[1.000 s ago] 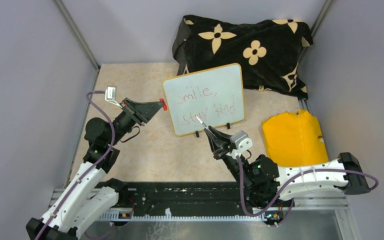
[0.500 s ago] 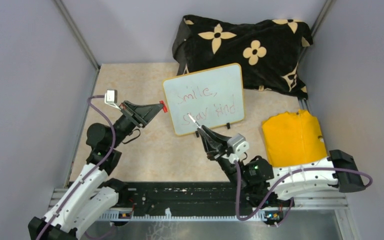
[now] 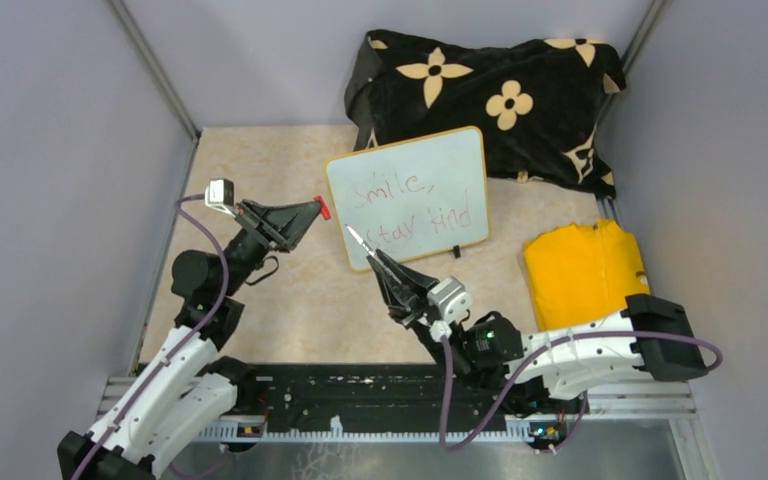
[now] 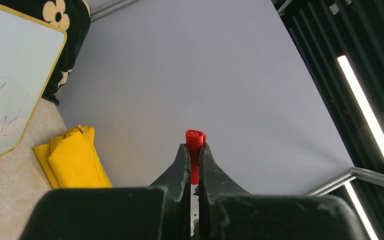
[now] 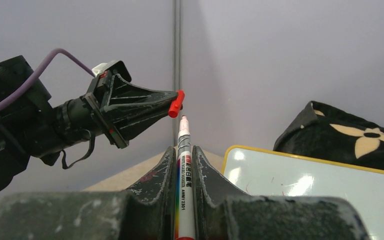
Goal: Write a sentence on the whiteboard
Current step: Close the whiteboard marker at the center of the board.
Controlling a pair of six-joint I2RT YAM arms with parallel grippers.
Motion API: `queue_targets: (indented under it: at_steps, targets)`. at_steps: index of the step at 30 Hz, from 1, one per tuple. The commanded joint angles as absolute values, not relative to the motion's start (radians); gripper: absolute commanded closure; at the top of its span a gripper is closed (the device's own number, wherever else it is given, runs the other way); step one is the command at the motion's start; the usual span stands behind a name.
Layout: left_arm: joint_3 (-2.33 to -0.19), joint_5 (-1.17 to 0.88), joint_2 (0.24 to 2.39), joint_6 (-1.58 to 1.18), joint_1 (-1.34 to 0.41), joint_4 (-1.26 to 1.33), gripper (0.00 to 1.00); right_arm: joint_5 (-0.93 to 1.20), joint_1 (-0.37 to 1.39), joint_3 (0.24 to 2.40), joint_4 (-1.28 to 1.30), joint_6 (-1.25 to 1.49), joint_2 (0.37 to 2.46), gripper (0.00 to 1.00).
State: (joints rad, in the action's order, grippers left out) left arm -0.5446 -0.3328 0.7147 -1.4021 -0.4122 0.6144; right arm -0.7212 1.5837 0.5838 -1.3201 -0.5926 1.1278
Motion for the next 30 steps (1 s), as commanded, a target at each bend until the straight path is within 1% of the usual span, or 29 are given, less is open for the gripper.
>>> queue_targets:
  at_steps: [1,8,15,30]
  targets:
    - [-0.578,-0.290,0.688,-1.483,-0.409,0.650,1.00,-0.665,1.596,0.663,-1.413,-0.637,1.155,1.00]
    - [-0.654,-0.274,0.706,-1.473,-0.410,0.628,1.00,-0.626,1.598,0.713,-1.432,-0.657,1.207,1.00]
    - [-0.703,-0.260,0.719,-1.448,-0.410,0.611,1.00,-0.633,1.597,0.756,-1.446,-0.682,1.245,1.00]
    - [-0.718,-0.292,0.724,-1.437,-0.410,0.629,1.00,-0.657,1.594,0.826,-1.419,-0.646,1.287,1.00]
